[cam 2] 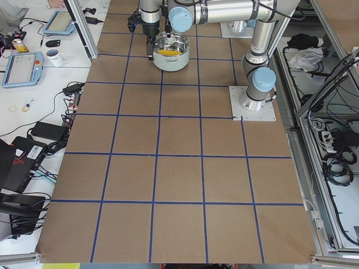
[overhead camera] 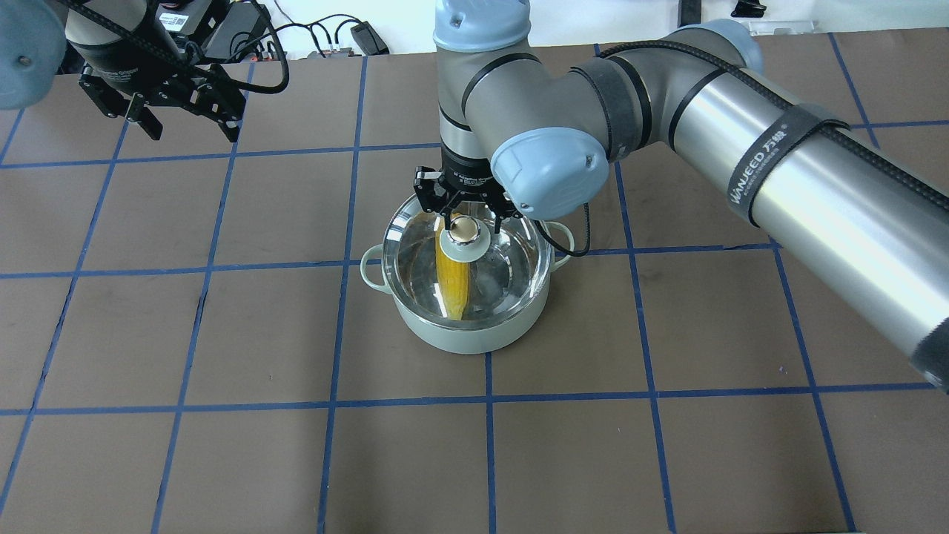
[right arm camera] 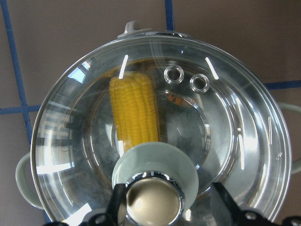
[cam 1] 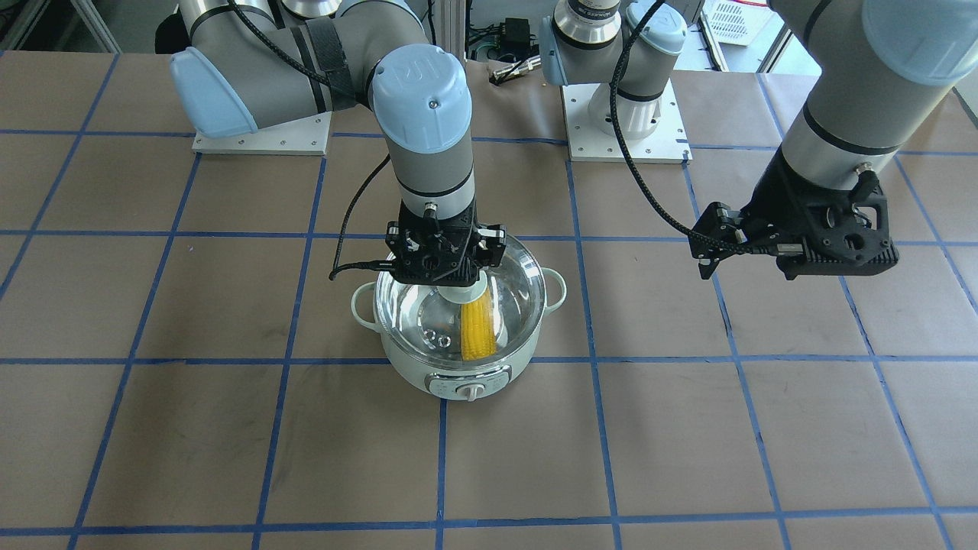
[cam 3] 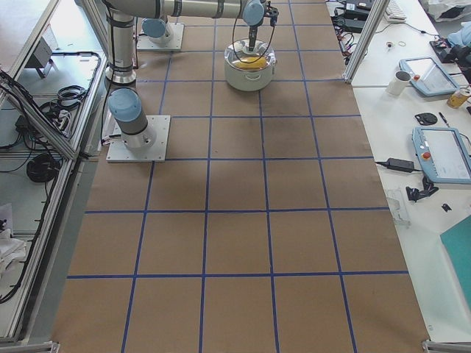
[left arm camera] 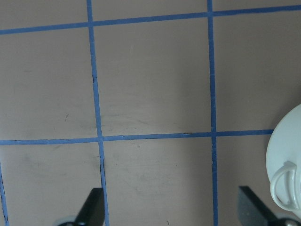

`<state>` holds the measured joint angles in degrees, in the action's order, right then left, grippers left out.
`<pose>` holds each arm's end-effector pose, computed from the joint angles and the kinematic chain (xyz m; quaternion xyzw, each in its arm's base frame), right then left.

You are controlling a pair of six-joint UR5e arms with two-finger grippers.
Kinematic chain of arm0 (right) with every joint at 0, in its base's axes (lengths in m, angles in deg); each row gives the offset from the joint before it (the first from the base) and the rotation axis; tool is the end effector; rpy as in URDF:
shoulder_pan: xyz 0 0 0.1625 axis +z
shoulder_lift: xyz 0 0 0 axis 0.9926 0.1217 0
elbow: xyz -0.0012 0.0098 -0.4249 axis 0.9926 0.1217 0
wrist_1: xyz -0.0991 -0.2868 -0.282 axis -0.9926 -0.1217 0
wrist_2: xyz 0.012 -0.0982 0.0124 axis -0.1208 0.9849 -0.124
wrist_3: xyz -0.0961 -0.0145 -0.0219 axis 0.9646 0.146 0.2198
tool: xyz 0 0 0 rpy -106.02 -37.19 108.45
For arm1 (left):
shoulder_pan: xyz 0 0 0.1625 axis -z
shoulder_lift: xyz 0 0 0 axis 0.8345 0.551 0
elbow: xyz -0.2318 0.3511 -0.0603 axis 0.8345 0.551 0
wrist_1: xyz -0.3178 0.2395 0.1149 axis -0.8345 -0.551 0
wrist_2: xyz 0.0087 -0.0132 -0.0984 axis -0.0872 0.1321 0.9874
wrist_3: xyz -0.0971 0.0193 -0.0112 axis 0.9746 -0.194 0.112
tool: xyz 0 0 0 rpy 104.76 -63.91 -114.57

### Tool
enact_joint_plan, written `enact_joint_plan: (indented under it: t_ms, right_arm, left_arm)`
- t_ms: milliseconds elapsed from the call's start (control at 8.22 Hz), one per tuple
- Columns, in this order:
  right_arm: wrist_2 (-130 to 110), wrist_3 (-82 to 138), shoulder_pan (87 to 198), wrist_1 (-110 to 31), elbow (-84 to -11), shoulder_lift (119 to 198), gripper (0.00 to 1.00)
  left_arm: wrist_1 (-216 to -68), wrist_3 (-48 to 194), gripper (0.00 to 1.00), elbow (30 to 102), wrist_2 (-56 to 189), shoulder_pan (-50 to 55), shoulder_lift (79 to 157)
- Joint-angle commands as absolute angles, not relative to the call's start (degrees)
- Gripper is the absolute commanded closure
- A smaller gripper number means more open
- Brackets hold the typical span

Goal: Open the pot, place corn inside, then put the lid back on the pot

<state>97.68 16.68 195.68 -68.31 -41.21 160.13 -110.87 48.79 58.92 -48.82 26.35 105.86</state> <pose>0.3677 -0.5114 0.3641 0.0441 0.9980 0.0182 0.0408 -0.0572 -0.5658 0.4781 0.0192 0.9988 -0.0250 0.0378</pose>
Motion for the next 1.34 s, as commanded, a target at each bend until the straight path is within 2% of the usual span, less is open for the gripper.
enact_joint_plan:
  t_ms: [0,122,365,730,1217]
  right_arm:
    - [98.8,16.7,195.7,-68.8,-41.2,160.1,0.08]
    - [99.1,16.7,195.6,-70.0,-41.1,160.2,0.00]
    - [103.3,20.0,194.2,-71.3,-40.5,162.6,0.00]
    - [103.4,22.8,183.2,-70.5,-40.4,172.1,0.00]
    - [105.3,22.6,177.8,-70.8,-40.5,172.5,0.00]
  left_arm:
    - [-110.9,48.8,0.00,58.9,-48.8,26.4,105.9]
    - [-110.9,48.8,0.00,58.9,-48.8,26.4,106.0]
    - [-111.0,48.8,0.00,58.9,-48.8,26.3,106.0]
    - [-110.9,48.9,0.00,59.0,-48.8,26.4,106.0]
    - [-111.0,48.9,0.00,59.0,-48.8,26.4,106.0]
